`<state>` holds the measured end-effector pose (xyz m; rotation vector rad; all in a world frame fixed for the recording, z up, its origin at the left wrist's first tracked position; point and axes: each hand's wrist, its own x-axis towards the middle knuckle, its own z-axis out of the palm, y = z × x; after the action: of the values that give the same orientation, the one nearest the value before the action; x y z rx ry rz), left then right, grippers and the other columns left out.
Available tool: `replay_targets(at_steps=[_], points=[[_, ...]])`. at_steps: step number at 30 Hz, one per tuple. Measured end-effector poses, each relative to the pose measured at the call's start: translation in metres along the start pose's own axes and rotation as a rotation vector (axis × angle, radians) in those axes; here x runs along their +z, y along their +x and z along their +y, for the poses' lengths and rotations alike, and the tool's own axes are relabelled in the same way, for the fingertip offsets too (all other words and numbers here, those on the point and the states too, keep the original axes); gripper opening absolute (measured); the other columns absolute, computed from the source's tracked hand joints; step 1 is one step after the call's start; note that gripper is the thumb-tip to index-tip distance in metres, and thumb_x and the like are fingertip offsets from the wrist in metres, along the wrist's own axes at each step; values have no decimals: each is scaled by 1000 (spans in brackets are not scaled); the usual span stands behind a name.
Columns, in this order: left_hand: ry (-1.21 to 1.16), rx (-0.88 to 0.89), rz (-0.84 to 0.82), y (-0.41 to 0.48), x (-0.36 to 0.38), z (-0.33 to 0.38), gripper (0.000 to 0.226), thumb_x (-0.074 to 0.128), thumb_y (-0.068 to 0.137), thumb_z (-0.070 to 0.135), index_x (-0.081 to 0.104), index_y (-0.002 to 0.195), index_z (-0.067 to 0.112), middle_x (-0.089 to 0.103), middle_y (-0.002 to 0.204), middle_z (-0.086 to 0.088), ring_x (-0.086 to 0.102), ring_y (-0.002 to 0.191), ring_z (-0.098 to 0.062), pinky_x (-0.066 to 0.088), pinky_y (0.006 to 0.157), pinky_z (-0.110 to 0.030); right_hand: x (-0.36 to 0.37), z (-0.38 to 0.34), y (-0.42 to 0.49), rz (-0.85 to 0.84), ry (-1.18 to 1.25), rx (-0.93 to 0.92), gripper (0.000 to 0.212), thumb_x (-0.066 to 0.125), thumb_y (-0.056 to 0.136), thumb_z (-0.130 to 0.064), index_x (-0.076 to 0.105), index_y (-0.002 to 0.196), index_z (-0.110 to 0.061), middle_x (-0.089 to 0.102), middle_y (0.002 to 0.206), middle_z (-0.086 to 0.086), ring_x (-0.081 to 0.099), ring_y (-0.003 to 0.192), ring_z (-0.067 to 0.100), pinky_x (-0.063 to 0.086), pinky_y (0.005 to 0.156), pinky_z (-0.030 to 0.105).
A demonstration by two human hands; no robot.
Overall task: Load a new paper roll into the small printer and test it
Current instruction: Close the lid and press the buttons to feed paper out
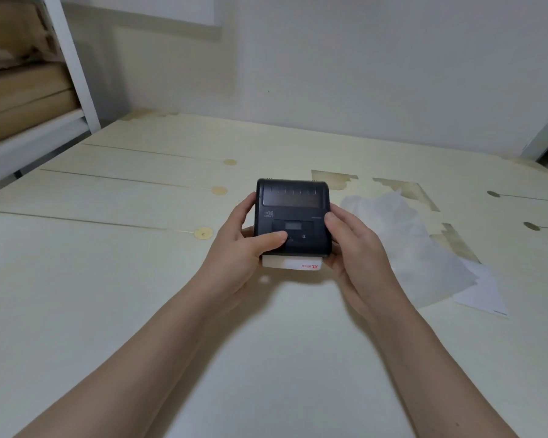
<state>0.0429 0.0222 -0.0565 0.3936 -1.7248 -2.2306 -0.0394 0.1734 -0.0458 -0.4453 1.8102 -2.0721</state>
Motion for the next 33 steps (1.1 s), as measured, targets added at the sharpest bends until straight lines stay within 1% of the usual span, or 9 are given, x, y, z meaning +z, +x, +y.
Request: replay_targets(at_steps=[4, 5, 7, 11, 13, 16, 25, 30, 33], points=[[-45, -1, 4, 0, -2, 1, 71, 65, 85, -3, 44, 143, 32, 70, 116, -18, 72, 89, -25, 50, 54, -16, 1, 1, -1, -41, 0, -21, 40, 52, 96, -11, 53, 136, -15, 74, 113, 8, 70, 105, 23, 54, 91, 38], [-46, 5, 2, 0, -2, 1, 71, 65, 85, -3, 44, 143, 32, 70, 116, -18, 71, 88, -25, 49, 52, -15, 1, 1, -2, -40, -1, -27, 42, 53, 95, -8, 52, 136, -16, 74, 113, 9, 71, 103, 22, 54, 89, 37], [-36, 22, -2, 0, -1, 0, 71, 66, 85, -2, 43, 143, 34, 71, 115, -17, 72, 93, -24, 51, 58, -16, 1, 0, -3, -36, -7, -39, 44, 52, 94, -5, 51, 137, -16, 74, 113, 11, 71, 104, 22, 55, 90, 37], [7, 49, 6, 1, -1, -1, 73, 68, 85, 0, 43, 142, 38, 70, 116, -15, 71, 103, -27, 51, 77, -28, 1, 0, -4, -32, -23, -57, 46, 54, 93, -3, 50, 138, -15, 73, 115, 10, 70, 107, 26, 52, 98, 44], [24, 56, 13, 2, -1, -2, 75, 70, 82, 2, 43, 142, 39, 70, 116, -15, 70, 104, -29, 54, 87, -37, 2, 1, -4, -25, -21, -56, 48, 56, 92, -4, 49, 138, -15, 73, 115, 11, 70, 107, 26, 52, 99, 45], [27, 55, 9, 1, -1, -2, 78, 71, 75, 7, 44, 141, 40, 71, 116, -15, 70, 105, -31, 50, 100, -51, 2, 1, -4, -25, -18, -58, 51, 59, 88, -8, 50, 137, -15, 74, 113, 10, 70, 106, 26, 52, 98, 45], [31, 72, 19, 0, 0, 0, 79, 72, 73, 9, 45, 140, 40, 70, 116, -15, 69, 105, -32, 49, 100, -54, 1, 3, -4, -32, -47, -71, 49, 57, 92, -3, 48, 138, -16, 74, 112, 10, 69, 107, 28, 49, 101, 50], [39, 73, 18, 1, 0, -1, 80, 72, 72, 10, 44, 141, 40, 71, 116, -14, 70, 106, -30, 49, 101, -54, 1, 4, -3, -30, -60, -79, 57, 61, 83, -12, 48, 138, -18, 75, 111, 10, 69, 108, 29, 48, 102, 52], [36, 72, 17, 1, -1, -1, 80, 73, 73, 9, 44, 141, 40, 70, 117, -15, 70, 106, -30, 50, 99, -51, 1, 4, -3, -32, -66, -81, 55, 61, 84, -11, 49, 138, -18, 75, 110, 9, 69, 107, 28, 49, 101, 52]])
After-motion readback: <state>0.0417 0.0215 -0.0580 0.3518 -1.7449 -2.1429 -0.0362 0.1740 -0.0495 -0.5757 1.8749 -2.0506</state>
